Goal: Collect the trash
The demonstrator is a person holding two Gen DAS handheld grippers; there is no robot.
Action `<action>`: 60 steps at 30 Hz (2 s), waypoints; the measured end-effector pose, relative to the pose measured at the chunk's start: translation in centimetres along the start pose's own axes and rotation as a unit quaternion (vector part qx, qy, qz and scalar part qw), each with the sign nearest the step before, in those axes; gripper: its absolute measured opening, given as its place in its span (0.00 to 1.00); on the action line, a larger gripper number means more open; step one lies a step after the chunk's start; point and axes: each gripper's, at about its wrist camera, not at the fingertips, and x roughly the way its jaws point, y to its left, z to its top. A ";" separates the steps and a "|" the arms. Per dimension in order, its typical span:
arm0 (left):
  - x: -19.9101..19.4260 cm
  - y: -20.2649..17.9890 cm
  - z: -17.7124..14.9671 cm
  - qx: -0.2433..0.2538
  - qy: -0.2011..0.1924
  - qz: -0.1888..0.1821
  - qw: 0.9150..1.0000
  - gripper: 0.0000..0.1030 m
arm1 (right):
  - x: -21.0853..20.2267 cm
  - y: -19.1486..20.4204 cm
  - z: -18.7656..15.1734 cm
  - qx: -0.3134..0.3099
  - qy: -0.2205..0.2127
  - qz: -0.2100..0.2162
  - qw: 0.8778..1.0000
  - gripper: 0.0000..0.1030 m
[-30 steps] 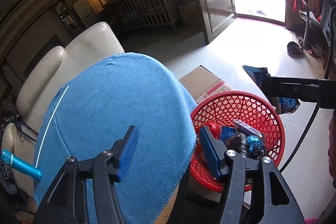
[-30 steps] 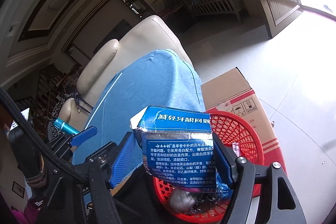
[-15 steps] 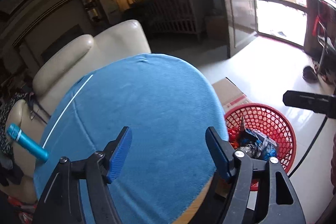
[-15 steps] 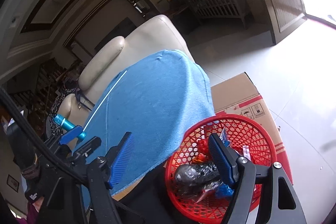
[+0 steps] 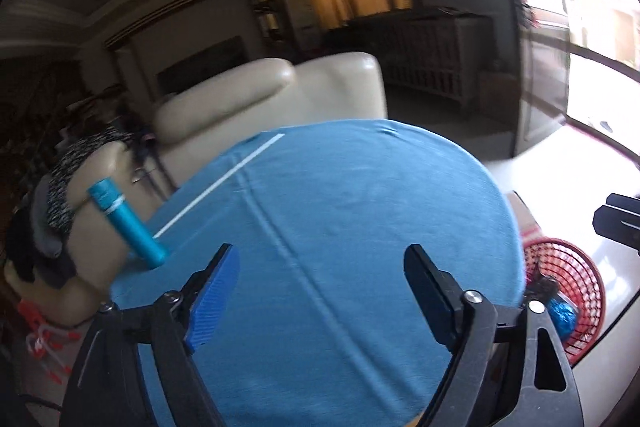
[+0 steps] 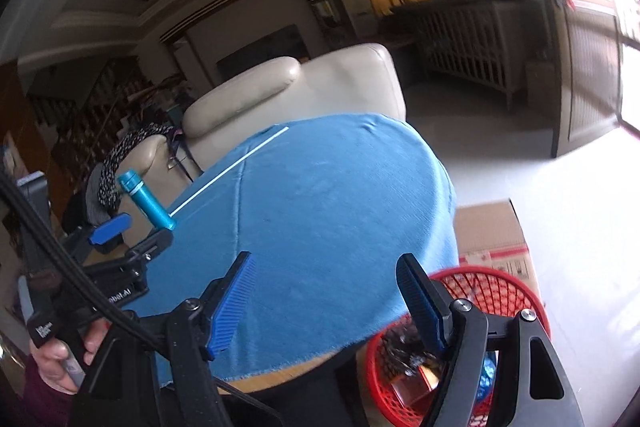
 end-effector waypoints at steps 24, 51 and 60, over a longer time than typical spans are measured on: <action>-6.2 12.7 -2.9 -0.108 -0.012 0.131 0.985 0.88 | -0.5 15.8 1.3 -0.119 -0.040 0.022 0.992 0.73; -13.3 15.9 -4.9 -0.145 -0.056 0.192 0.969 0.96 | -3.5 22.4 -0.5 -0.158 -0.064 0.067 0.983 0.73; -13.6 16.3 -5.1 -0.155 -0.058 0.195 0.967 0.97 | -3.6 22.9 -0.7 -0.158 -0.063 0.067 0.983 0.74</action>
